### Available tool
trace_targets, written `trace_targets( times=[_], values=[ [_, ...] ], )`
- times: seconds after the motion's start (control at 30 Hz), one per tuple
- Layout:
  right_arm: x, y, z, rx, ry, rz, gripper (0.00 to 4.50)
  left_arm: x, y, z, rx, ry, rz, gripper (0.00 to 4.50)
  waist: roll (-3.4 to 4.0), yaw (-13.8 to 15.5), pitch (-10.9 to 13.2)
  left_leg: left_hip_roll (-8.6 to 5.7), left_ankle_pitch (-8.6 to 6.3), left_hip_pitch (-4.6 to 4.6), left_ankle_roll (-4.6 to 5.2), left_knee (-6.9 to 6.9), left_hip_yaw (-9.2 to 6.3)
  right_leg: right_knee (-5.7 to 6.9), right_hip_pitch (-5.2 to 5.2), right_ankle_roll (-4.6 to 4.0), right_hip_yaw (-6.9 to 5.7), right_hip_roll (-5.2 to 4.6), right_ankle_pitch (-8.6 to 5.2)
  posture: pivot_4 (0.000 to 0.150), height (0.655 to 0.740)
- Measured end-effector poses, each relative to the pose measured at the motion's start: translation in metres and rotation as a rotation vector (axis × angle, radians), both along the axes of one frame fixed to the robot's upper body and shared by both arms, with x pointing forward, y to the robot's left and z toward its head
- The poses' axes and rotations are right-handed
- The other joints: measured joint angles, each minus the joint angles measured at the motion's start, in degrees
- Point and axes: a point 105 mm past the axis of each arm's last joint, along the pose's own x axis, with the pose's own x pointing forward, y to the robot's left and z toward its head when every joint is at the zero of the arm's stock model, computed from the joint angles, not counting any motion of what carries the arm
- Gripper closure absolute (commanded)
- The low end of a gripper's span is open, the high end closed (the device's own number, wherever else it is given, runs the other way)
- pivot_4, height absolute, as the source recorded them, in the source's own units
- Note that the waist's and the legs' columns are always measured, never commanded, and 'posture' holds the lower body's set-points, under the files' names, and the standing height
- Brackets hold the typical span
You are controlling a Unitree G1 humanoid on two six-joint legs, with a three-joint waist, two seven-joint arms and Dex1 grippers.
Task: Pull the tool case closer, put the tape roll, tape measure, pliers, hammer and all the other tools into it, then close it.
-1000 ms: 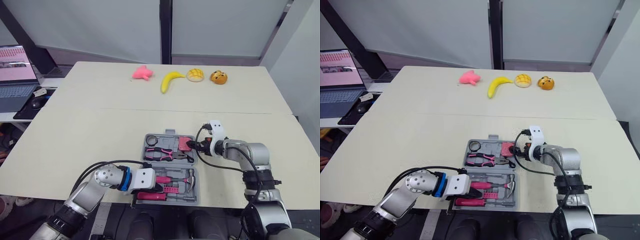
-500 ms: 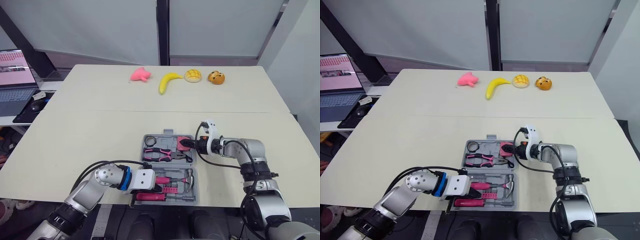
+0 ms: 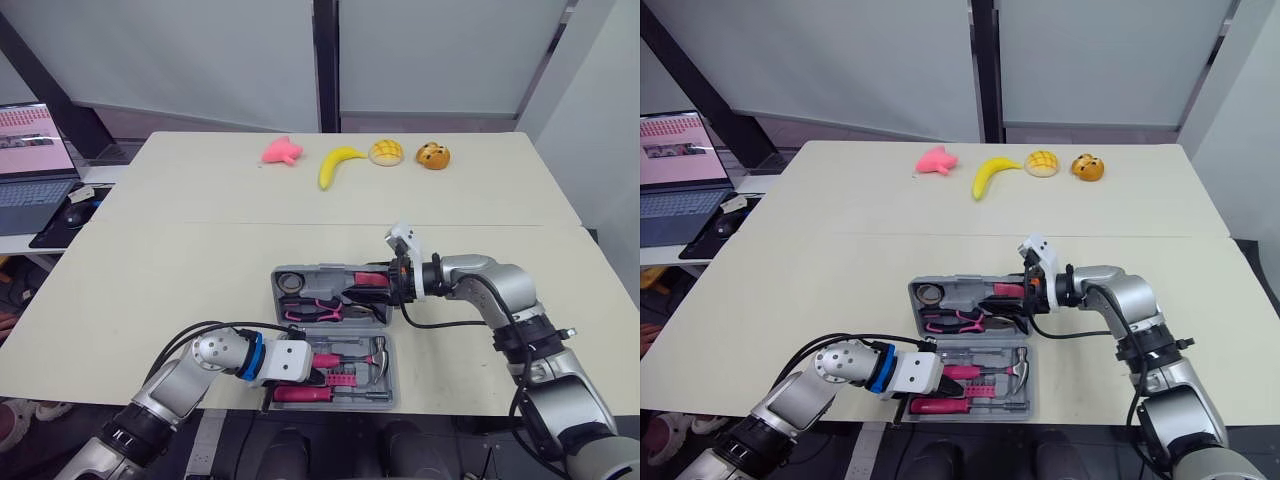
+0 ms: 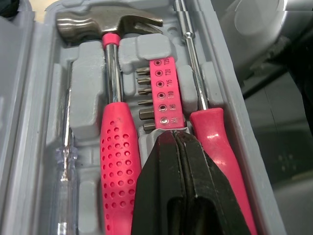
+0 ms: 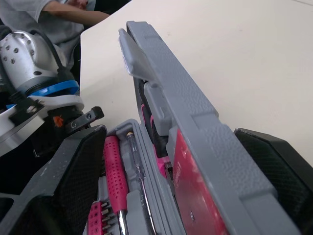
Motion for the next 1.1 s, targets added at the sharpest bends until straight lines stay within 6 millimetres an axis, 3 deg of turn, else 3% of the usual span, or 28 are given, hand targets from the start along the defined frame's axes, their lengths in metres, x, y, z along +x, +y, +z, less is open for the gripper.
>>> trace_targets(
  times=[0.13, 0.27, 0.33, 0.5, 0.63, 0.73, 1.1],
  values=[
    [-0.015, 0.0, 0.005, -0.004, -0.043, 0.053, 0.07, -0.005, 0.002, 0.007, -0.088, 0.085, 0.101, 4.5, -0.2, 0.0, 0.1, 0.04, 0.0, -0.19, 0.0, -0.01, -0.07, 0.02, -0.17, -0.01, -0.06, 0.03, -0.01, 0.15, 0.74],
    [-0.026, 0.0, 0.007, -0.024, -0.075, 0.087, 0.07, -0.012, 0.013, 0.038, -0.149, 0.124, 0.154, 4.5, -0.5, -0.3, 0.3, 0.06, 0.0, -0.19, 0.0, -0.2, -0.08, 0.01, -0.24, -0.07, -0.08, 0.02, -0.04, 0.15, 0.74],
    [-0.036, -0.003, 0.01, -0.067, -0.12, 0.122, 0.07, -0.024, 0.038, 0.045, -0.1, 0.173, 0.198, 4.5, -0.52, -0.4, 0.4, 0.06, -0.01, -0.19, -0.01, -0.28, -0.07, 0.0, -0.29, -0.13, -0.09, 0.02, -0.06, 0.15, 0.74],
    [-0.067, -0.018, 0.012, -0.169, -0.181, 0.192, 0.07, -0.045, 0.101, 0.039, 0.03, 0.305, 0.379, 4.5, -0.61, -0.3, 0.6, 0.07, -0.05, -0.19, -0.01, -0.43, -0.08, -0.04, -0.32, -0.36, -0.18, -0.02, -0.24, 0.15, 0.74],
    [-0.091, -0.03, 0.01, -0.252, -0.198, 0.268, 0.07, -0.034, 0.136, 0.048, 0.026, 0.272, 0.55, 4.5, -0.89, 0.5, 0.9, 0.07, -0.05, -0.2, -0.02, -0.39, -0.08, -0.08, -0.3, -0.22, -0.23, -0.05, -0.35, 0.15, 0.74],
    [-0.108, -0.057, 0.002, -0.367, -0.181, 0.318, 0.07, -0.015, 0.152, 0.062, -0.001, 0.183, 0.661, 4.5, -1.12, 1.2, 1.0, 0.05, -0.05, -0.19, -0.03, -0.34, -0.07, -0.12, -0.28, -0.18, -0.23, -0.09, -0.34, 0.15, 0.74],
    [-0.087, -0.134, 0.05, -0.575, -0.407, 0.282, 0.07, -0.015, 0.187, 0.102, 0.076, 0.092, 0.747, 4.5, -1.19, 0.6, 1.1, 0.11, -0.06, -0.15, -0.06, -0.41, 0.06, -0.11, -0.3, -0.34, -0.18, -0.08, -0.28, 0.15, 0.74]
  ],
)
